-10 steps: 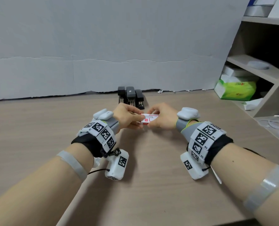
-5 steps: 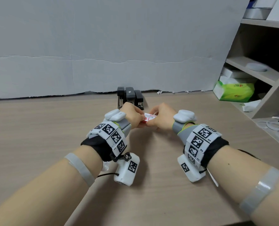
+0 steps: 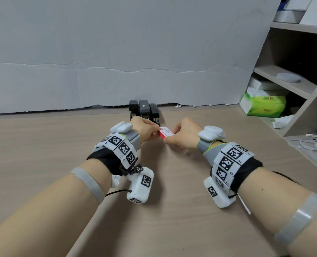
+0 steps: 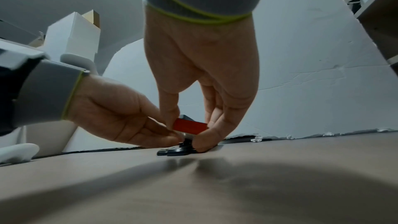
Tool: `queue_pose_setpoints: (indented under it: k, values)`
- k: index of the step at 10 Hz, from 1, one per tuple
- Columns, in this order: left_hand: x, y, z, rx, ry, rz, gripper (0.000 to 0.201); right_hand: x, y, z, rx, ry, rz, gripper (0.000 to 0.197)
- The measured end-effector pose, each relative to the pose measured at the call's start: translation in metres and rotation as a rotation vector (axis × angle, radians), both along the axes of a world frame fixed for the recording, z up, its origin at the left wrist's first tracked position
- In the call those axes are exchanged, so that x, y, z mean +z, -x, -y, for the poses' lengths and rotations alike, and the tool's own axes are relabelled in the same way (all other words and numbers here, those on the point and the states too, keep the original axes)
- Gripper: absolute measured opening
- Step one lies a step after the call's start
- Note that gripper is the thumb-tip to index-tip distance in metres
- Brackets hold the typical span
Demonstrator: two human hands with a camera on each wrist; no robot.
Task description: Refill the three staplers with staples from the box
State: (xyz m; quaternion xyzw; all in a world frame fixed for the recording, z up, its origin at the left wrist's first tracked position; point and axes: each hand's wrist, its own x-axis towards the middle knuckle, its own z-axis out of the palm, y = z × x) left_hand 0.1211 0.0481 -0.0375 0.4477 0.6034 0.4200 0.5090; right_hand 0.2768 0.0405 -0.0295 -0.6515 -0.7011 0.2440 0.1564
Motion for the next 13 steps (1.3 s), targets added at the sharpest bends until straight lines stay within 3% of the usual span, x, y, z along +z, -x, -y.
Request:
queue_pose_setpoints:
  k: [1,3,4,5,6,7,10,12,13]
  values:
    - [0.001,0.004,-0.009,0.056,-0.015,-0.145,0.012,0.000,-0.006,-0.020,-0.089,-0.033,0.070,0.043]
    - [-0.009,0.044,-0.034,0.107,0.159,-0.400,0.009,0.004,-0.002,-0.073,-0.142,-0.069,0.258,0.031]
    - [-0.015,0.060,-0.048,0.149,0.022,-0.615,0.023,0.004,0.003,-0.091,-0.128,-0.054,0.335,0.030]
    - [-0.022,0.065,-0.061,0.120,-0.019,-0.609,0.056,0.002,0.006,-0.105,-0.084,-0.049,0.399,0.035]
    - [-0.024,0.066,-0.070,0.068,-0.003,-0.628,0.055,0.001,0.012,-0.115,-0.051,-0.024,0.436,0.043]
    - [-0.023,0.067,-0.075,0.052,-0.019,-0.652,0.030,0.000,0.017,-0.122,-0.041,-0.028,0.481,0.044]
    - [-0.029,0.073,-0.080,0.021,-0.025,-0.683,0.042,0.002,0.023,-0.117,-0.013,-0.001,0.434,0.040]
    - [-0.030,0.075,-0.072,0.041,-0.074,-0.637,0.036,-0.001,0.009,-0.110,-0.132,-0.030,0.350,0.064]
    - [-0.034,0.082,-0.062,0.100,-0.059,-0.600,0.032,0.005,-0.001,-0.106,-0.167,-0.023,0.298,0.053]
